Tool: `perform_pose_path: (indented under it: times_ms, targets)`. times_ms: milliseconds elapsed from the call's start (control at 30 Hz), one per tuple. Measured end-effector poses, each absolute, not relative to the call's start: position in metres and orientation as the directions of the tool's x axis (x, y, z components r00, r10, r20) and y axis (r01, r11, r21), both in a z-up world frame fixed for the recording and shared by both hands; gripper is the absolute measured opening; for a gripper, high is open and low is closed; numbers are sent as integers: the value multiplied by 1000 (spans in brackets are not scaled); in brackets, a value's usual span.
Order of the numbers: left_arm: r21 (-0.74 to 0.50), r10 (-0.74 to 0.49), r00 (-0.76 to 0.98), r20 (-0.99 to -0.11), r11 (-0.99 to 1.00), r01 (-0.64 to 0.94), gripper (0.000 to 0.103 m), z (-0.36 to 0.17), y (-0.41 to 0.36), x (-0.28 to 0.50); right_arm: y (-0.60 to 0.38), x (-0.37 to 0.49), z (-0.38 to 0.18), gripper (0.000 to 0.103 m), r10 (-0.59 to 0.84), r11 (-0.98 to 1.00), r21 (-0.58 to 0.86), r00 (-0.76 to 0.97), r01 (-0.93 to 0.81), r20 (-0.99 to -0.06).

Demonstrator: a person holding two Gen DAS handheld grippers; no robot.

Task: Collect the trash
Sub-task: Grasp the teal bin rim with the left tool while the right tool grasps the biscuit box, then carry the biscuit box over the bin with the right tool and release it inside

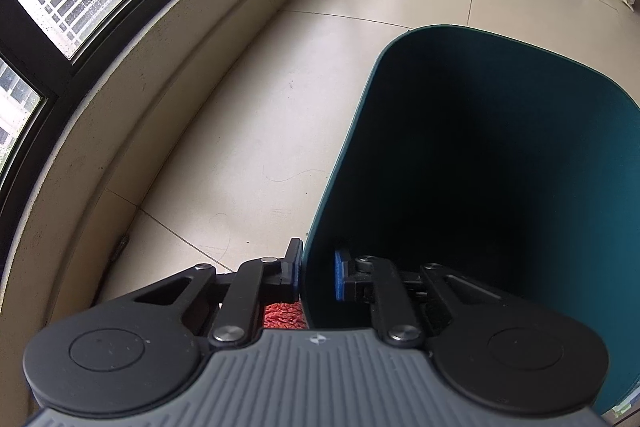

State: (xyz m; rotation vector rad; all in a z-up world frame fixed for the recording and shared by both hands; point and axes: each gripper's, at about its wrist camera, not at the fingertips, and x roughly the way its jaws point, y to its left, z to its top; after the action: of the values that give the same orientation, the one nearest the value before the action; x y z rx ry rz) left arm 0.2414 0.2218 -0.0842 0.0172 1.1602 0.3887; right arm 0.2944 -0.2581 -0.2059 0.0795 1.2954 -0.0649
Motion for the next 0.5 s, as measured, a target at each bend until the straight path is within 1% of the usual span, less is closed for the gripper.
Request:
perform_pose_path:
  times_ms: [133, 167, 200, 233, 267, 300, 400, 500]
  targets:
    - [210, 290, 322, -902, 942, -261, 11, -82, 207, 223, -256, 292, -214, 44, 9, 996, 32, 252, 87, -968]
    - [202, 281, 317, -906, 944, -261, 10, -81, 204, 219, -255, 291, -217, 38, 8, 996, 29, 243, 84, -970]
    - [198, 274, 306, -912, 946, -255, 10, -80, 199, 214, -255, 291, -218, 30, 4, 996, 25, 238, 84, -971]
    - [199, 270, 298, -915, 948, -249, 10, -80, 196, 210, -255, 289, -219, 25, -4, 996, 17, 233, 89, -973]
    - [196, 265, 292, -919, 949, -245, 10, -80, 192, 205, -255, 288, -220, 16, -3, 995, 19, 228, 95, -974]
    - [194, 258, 287, -922, 953, -234, 10, -79, 186, 200, -255, 286, -220, 12, 1, 995, 24, 226, 100, -974]
    - [190, 244, 283, -928, 960, -204, 10, -78, 170, 191, -255, 281, -214, 6, -6, 997, 14, 244, 80, -970]
    - [201, 250, 287, -925, 961, -190, 10, -78, 156, 183, -255, 278, -195, 5, -6, 998, 9, 264, 56, -965]
